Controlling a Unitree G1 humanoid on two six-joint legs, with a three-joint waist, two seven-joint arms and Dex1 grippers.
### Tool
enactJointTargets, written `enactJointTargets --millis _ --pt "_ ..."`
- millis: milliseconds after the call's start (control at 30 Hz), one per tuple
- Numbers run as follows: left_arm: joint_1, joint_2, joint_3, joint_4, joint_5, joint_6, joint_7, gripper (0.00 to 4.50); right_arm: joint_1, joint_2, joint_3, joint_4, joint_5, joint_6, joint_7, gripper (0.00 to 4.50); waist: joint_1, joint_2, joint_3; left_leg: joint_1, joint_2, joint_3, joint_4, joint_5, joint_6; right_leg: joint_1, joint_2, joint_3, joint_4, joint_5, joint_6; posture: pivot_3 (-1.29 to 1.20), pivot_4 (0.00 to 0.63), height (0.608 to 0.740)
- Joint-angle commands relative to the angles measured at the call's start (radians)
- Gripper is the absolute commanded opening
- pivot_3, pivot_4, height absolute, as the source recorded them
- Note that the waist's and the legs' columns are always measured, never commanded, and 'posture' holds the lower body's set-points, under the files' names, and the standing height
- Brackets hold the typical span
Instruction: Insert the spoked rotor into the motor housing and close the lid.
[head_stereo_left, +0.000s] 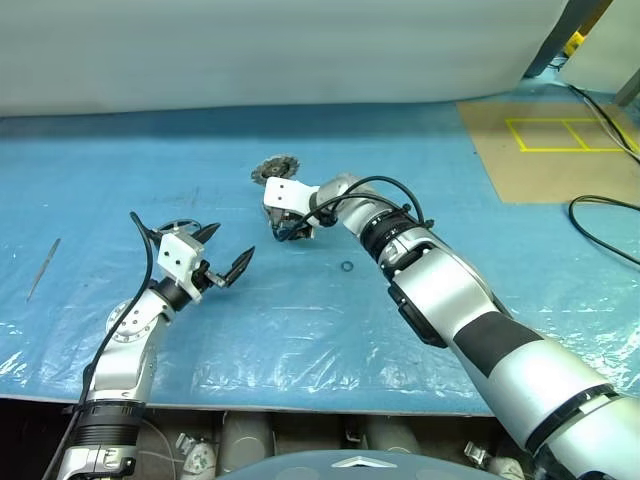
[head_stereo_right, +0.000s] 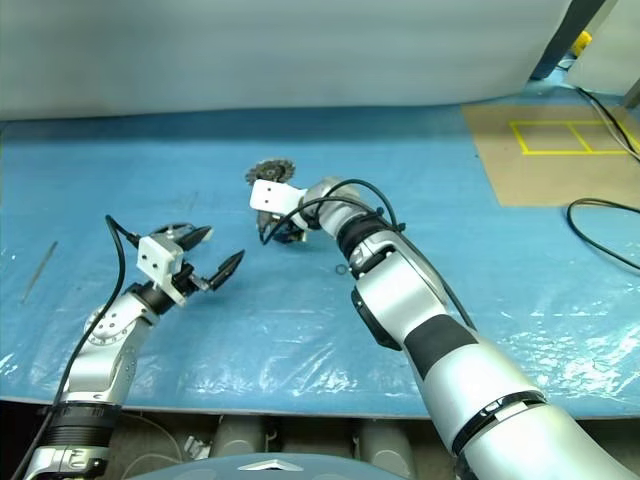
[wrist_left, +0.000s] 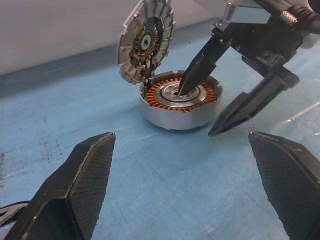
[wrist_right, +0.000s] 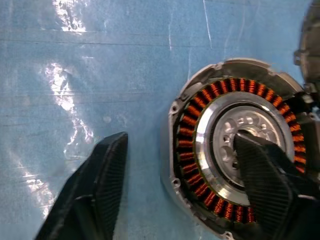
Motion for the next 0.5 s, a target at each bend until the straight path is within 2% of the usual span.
enactJointTargets --millis 33,100,233,400,500 --pt "-0.011 0.012 0.013 -0.015 0.004 -0.016 0.003 4.50 0.013 0.000 0.025 0.035 -0.035 0.022 0.041 2.28 0.000 0.000 0.000 0.000 0.000 0.000 0.000 0.000 0.000 0.000 0.000 0.000 0.000 0.000 0.000 0.00 0.150 0.740" --pt "-0.009 0.012 0.015 -0.015 0.004 -0.017 0.004 4.50 0.017 -0.002 0.042 0.031 -0.051 0.008 0.058 1.74 -0.003 0.000 -0.001 0.000 0.000 0.000 -0.001 0.000 0.000 0.000 0.000 0.000 0.000 0.000 0.000 0.00 0.150 0.740" --pt "-0.003 0.014 0.016 -0.018 0.005 -0.019 0.004 4.50 0.029 -0.003 0.056 0.017 -0.058 -0.002 0.119 1.73 -0.003 0.001 -0.001 0.000 0.000 0.000 -0.001 0.000 0.000 0.000 0.000 0.000 0.000 0.000 0.000 0.00 0.150 0.740" --pt "0.035 0.027 0.022 -0.056 -0.012 -0.009 -0.013 4.50 0.067 -0.017 0.063 -0.044 -0.039 0.009 0.292 1.73 -0.003 0.001 -0.002 0.000 0.000 0.000 -0.001 0.000 0.000 0.000 0.000 0.000 -0.001 0.000 -0.001 0.00 0.150 0.740" --pt "0.090 0.039 0.018 -0.114 -0.030 0.010 -0.029 4.50 0.130 -0.030 0.075 -0.159 -0.023 0.047 0.403 1.73 -0.004 0.000 -0.003 0.000 0.000 0.000 -0.002 0.000 0.001 0.000 0.000 -0.001 -0.001 -0.001 -0.001 0.00 0.150 0.740"
